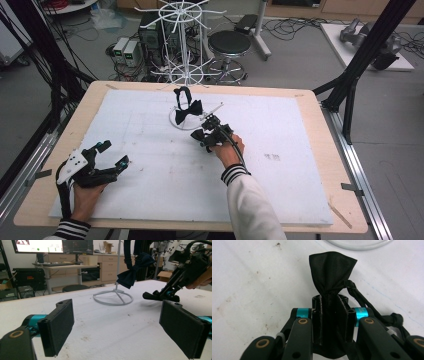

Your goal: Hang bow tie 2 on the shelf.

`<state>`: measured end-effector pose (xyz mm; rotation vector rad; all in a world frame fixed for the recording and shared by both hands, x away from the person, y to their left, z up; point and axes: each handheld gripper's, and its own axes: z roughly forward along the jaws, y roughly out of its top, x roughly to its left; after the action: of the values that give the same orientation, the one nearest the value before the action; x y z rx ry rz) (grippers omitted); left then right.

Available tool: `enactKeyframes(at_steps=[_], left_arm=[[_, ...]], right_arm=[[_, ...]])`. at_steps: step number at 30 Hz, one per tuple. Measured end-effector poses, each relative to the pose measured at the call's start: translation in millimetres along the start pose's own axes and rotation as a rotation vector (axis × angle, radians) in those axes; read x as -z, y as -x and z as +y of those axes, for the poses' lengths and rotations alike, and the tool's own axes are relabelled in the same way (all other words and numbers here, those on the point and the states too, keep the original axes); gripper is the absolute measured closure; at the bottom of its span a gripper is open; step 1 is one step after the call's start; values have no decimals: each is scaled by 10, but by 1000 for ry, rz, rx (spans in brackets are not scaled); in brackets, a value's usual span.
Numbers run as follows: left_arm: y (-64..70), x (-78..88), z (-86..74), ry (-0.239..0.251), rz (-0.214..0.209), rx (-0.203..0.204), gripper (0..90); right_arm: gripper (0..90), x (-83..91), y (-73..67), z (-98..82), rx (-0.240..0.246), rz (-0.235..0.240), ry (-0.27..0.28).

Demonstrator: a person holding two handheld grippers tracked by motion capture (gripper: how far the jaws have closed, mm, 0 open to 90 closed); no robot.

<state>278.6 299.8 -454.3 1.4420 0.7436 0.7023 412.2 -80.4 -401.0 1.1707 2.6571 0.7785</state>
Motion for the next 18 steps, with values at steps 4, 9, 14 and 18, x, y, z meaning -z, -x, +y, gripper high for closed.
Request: enactKeyframes(at_steps=[4,9,14,18], left_arm=[[0,0,0,0,0,-1,129],[1,0,1,-1,0,-1,129],[2,0,0,0,1,0,129],[1,0,0,-1,0,-1,129]], right_arm=[[763,82,10,-11,1,14,30],[763,191,19,-33,3,18,64],[763,300,26,-55,-1,33,111],[763,381,35,-72,0,40,146]])
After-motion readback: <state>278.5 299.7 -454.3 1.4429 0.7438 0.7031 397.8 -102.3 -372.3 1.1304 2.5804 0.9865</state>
